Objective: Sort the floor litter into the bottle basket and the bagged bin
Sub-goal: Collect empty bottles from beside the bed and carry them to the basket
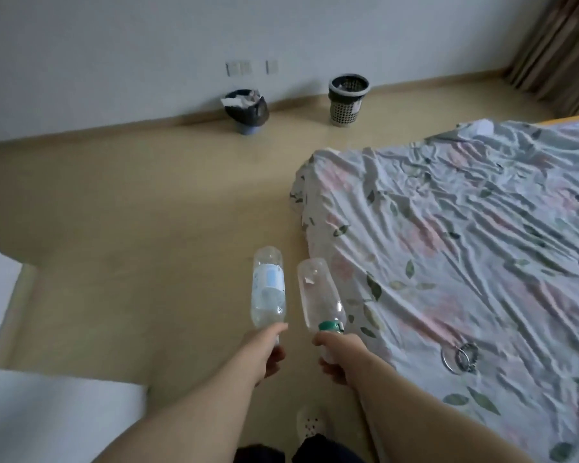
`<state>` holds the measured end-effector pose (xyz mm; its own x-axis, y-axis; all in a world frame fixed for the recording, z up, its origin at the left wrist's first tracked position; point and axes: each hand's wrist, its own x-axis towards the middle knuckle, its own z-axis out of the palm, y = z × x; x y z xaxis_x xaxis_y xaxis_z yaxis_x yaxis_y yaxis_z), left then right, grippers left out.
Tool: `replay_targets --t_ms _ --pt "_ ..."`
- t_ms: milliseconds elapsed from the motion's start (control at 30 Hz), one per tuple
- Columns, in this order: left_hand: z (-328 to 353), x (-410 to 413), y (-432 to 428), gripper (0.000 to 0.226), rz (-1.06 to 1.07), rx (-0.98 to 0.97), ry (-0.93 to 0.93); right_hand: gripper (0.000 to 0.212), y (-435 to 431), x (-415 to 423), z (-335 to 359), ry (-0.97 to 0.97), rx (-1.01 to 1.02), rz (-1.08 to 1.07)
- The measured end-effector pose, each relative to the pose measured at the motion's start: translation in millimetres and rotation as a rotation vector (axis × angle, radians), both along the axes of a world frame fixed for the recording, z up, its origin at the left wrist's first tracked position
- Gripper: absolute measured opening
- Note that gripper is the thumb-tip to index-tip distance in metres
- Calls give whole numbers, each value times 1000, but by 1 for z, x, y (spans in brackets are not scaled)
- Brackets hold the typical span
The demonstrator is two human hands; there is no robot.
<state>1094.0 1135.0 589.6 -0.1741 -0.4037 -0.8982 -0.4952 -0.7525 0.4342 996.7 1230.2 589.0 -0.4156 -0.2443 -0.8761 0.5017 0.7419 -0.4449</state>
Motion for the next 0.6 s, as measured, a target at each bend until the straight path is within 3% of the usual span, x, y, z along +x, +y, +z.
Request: replay_targets --t_ms 300,600 --pt "-9 -49 -146 25 175 3 -28 21 -160 -66 -12 -59 -3 131" --pt "-1 -115 -359 16 135 -100 -39 24 -371 -131 12 -86 -70 115"
